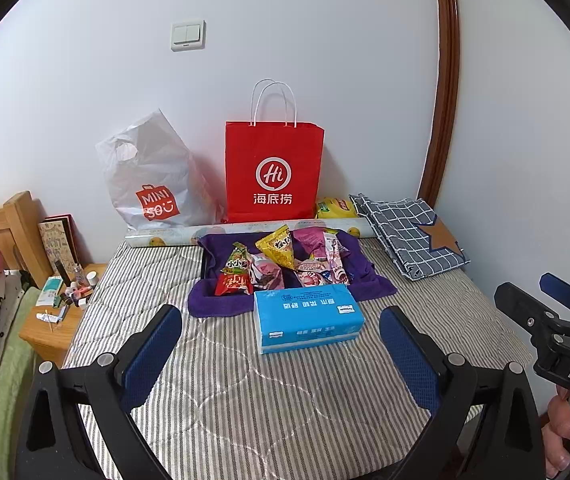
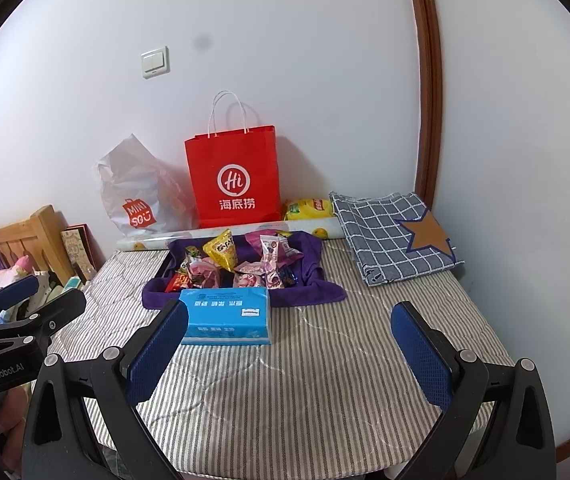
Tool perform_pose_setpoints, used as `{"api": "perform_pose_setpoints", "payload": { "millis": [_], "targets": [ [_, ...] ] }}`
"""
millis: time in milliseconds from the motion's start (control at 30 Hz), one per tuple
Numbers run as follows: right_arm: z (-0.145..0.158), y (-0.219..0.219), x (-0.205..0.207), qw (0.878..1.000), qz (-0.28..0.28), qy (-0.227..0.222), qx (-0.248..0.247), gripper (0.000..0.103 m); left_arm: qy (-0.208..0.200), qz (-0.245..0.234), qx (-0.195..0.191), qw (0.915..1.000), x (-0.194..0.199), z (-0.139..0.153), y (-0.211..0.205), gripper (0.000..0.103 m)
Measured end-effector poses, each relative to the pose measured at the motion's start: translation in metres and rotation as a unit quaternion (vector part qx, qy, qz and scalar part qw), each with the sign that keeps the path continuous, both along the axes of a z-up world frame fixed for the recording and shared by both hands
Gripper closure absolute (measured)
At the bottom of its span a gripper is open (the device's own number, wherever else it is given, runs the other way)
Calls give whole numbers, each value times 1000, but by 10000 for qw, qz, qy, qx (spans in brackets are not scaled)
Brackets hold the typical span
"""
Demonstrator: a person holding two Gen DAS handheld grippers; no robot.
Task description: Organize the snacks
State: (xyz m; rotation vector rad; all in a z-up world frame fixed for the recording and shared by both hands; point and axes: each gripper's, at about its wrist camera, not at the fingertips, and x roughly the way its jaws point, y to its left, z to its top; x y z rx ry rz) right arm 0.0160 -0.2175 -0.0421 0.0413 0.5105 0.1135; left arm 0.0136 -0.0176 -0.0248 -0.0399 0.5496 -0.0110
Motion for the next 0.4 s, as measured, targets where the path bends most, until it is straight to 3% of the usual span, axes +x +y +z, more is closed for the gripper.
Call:
{"api": "perform_pose_setpoints", "payload": {
  "millis": [400],
  "targets": [
    [0,0,0,10000,3,2,4,2,-44,13,-13,10000,-1,3,-1,3]
  ]
}}
